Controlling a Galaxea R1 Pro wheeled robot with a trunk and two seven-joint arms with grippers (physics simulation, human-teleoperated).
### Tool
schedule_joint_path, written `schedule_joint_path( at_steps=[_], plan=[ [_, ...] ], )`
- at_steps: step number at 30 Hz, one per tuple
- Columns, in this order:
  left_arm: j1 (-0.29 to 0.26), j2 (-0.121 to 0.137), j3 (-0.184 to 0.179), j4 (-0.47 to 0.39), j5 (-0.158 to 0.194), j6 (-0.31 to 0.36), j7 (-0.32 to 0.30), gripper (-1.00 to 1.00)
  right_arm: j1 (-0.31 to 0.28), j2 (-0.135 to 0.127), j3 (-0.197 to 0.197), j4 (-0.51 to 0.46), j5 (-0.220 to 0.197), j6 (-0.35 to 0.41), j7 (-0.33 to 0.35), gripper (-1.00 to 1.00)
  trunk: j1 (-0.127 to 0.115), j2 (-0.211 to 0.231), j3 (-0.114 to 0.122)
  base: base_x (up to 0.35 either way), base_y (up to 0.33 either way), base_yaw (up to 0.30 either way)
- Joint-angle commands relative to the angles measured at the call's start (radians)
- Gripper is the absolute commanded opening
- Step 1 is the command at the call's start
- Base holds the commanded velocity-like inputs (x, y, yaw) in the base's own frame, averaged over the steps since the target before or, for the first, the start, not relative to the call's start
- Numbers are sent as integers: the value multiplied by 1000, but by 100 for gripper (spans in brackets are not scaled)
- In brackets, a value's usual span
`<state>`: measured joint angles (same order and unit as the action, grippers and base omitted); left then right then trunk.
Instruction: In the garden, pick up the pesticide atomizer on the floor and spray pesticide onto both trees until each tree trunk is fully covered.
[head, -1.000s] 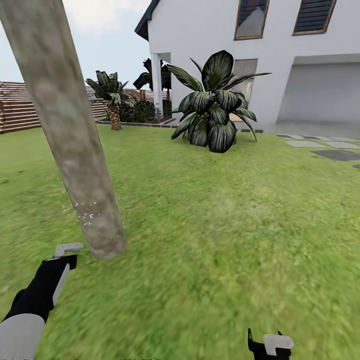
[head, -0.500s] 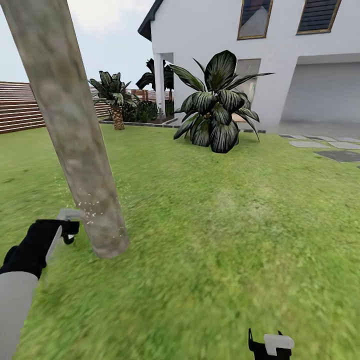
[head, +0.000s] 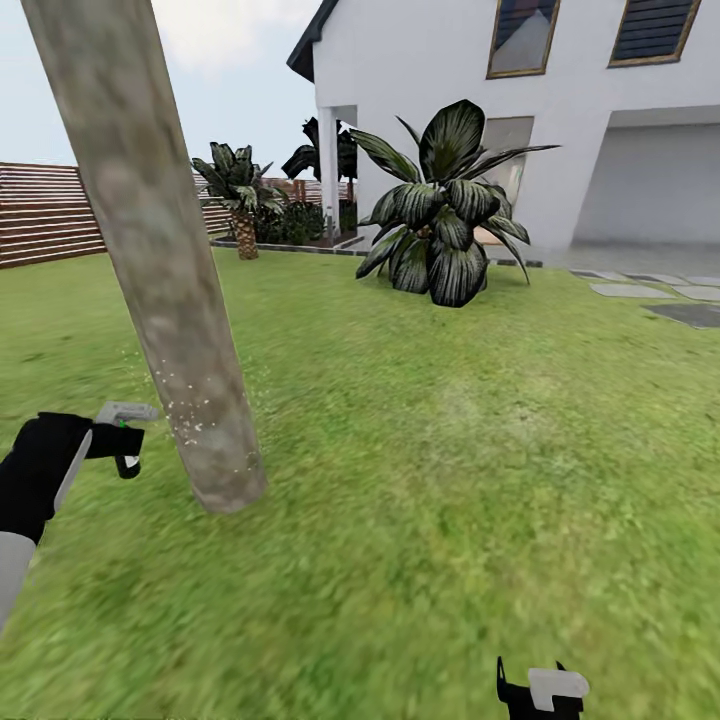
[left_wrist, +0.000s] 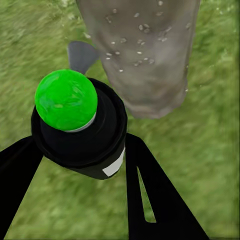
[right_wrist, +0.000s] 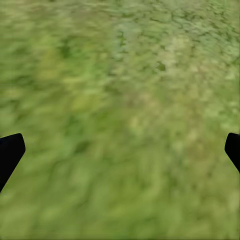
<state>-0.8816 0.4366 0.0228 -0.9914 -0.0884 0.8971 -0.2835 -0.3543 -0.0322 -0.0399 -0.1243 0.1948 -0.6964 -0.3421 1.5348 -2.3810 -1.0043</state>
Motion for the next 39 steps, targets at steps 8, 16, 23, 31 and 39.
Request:
schedule_joint_path(
  at_steps=[8, 16, 23, 31, 39],
  plan=[
    [13, 32, -1, -82, 6, 2, -43, -100, 0, 0, 0, 0, 0, 0, 0, 100, 0, 0, 0, 130, -59, 4],
    [23, 40, -1, -66, 2, 1, -43, -100, 0, 0, 0, 0, 0, 0, 0, 100, 0, 0, 0, 181, -112, 0],
    [82, 44, -3, -65, 3, 0, -45, -100, 0, 0, 0, 0, 0, 0, 0, 100, 0, 0, -1, 3, -2, 118],
    [82, 36, -3, -74, 6, 2, -45, -100, 0, 0, 0, 0, 0, 0, 0, 100, 0, 0, -1, 50, -164, 47],
    [82, 36, -3, -76, 6, 2, -44, -100, 0, -1, 0, 0, 0, 0, 0, 100, 0, 0, -1, -8, -273, 0]
  ],
)
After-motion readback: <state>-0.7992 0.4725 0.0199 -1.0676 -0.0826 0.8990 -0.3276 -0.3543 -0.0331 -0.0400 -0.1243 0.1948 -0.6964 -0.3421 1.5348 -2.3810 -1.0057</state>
